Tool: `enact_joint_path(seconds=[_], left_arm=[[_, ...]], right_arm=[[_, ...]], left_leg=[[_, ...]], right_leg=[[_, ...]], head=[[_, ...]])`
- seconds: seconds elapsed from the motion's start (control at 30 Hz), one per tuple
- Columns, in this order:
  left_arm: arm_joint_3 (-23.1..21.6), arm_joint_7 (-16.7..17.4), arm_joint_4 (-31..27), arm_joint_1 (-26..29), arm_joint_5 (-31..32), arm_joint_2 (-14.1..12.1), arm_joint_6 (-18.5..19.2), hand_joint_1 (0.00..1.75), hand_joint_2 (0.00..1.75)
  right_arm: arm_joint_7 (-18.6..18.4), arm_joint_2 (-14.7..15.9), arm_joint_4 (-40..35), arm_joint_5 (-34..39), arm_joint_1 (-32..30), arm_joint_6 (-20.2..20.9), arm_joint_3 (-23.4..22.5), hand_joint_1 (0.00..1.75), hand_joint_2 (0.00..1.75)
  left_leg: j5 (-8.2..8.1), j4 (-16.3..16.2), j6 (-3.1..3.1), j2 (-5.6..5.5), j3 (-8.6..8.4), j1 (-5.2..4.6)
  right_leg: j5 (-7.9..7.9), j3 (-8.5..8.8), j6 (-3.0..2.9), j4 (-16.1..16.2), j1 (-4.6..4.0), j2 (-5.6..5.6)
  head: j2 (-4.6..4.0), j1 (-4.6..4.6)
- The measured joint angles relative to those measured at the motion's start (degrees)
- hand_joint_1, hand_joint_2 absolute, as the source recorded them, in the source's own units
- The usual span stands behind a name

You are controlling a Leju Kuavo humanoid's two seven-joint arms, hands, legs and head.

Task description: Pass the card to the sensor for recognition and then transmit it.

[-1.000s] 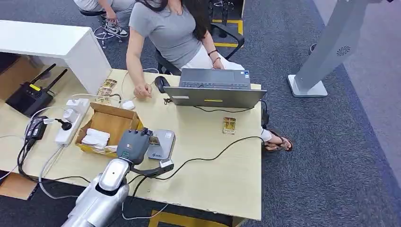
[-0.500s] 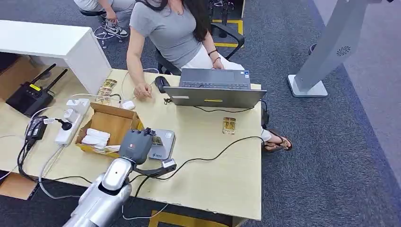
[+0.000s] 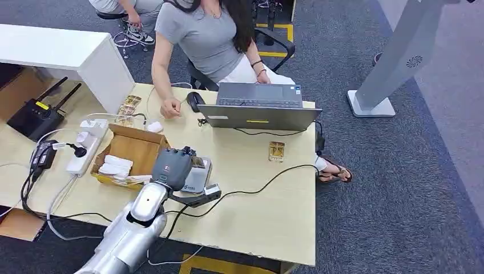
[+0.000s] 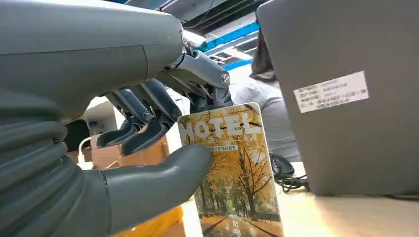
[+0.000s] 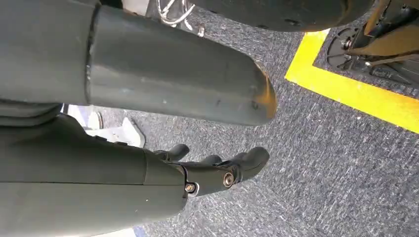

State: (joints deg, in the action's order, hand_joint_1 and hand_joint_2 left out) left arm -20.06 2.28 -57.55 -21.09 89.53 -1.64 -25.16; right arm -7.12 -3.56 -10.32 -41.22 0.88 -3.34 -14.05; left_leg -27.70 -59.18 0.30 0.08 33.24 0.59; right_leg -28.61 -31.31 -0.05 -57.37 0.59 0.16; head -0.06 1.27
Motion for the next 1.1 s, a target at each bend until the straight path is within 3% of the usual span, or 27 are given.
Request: enact_joint_path(seconds=[0.07,0.2,0.33,0.63,0.67,0.9,1.1], left_arm=[[0.1,0.3,0.3,-2.5,-1.0,-0.9,-2.4,1.75,1.75],[2.1,-2.0,1.0,-12.5,-2.5,-5.7,-1.0,1.75,1.75],[6.4,-6.0,2.5,-21.3,-2.8,-8.4,0.2,1.75,1.75],[7.8,-3.9,2.5,-23.1,-0.4,-8.4,0.4,1.75,1.75],[7.8,-3.7,2.5,-23.1,-0.4,-8.4,0.3,0.00,1.75],[7.8,-4.0,2.8,-22.4,-1.1,-7.5,-0.6,0.00,1.75],[7.8,-4.6,-0.2,-18.4,-2.0,-5.7,-0.6,0.00,1.75]], right_arm=[[0.0,0.0,0.0,-0.7,0.0,0.0,0.0,0.00,0.00],[0.3,0.1,0.0,-1.6,0.0,-0.1,0.0,0.00,0.00],[0.7,0.2,0.0,-1.4,0.0,-0.2,-0.8,0.00,0.00],[0.4,0.2,0.0,-2.4,0.4,-0.4,-1.7,0.00,0.00],[0.3,0.2,0.0,-2.4,0.4,-0.5,-1.7,0.00,0.00],[-0.7,0.2,0.0,-2.7,0.5,-0.4,-2.3,0.00,0.00],[-0.7,0.2,0.0,-3.3,0.6,-0.4,-3.0,0.00,0.00]], left_leg=[[0.09,0.0,0.03,-0.03,0.06,0.04],[0.22,0.0,-0.06,-0.03,0.11,0.09],[0.28,0.0,-0.11,-0.02,0.10,0.12],[0.28,0.0,-0.10,-0.01,0.14,0.07],[0.28,0.0,-0.10,-0.02,0.14,0.07],[0.28,0.0,-0.11,-0.04,0.14,0.08],[0.28,0.0,-0.11,-0.03,0.14,0.07]], right_leg=[[0.01,-0.02,0.00,0.0,-0.04,-0.06],[0.13,-0.11,-0.14,-0.1,-0.13,-0.07],[0.17,-0.12,-0.20,-0.1,-0.21,-0.06],[0.18,-0.12,-0.16,-0.1,-0.17,-0.05],[0.18,-0.13,-0.16,-0.1,-0.17,-0.06],[0.18,-0.13,-0.16,-0.1,-0.17,-0.07],[0.18,-0.14,-0.16,-0.1,-0.17,-0.06]], head=[[0.02,-0.02],[0.02,0.00],[0.02,0.02],[0.02,-0.04],[0.02,-0.04],[0.02,-0.07],[0.02,-0.07]])
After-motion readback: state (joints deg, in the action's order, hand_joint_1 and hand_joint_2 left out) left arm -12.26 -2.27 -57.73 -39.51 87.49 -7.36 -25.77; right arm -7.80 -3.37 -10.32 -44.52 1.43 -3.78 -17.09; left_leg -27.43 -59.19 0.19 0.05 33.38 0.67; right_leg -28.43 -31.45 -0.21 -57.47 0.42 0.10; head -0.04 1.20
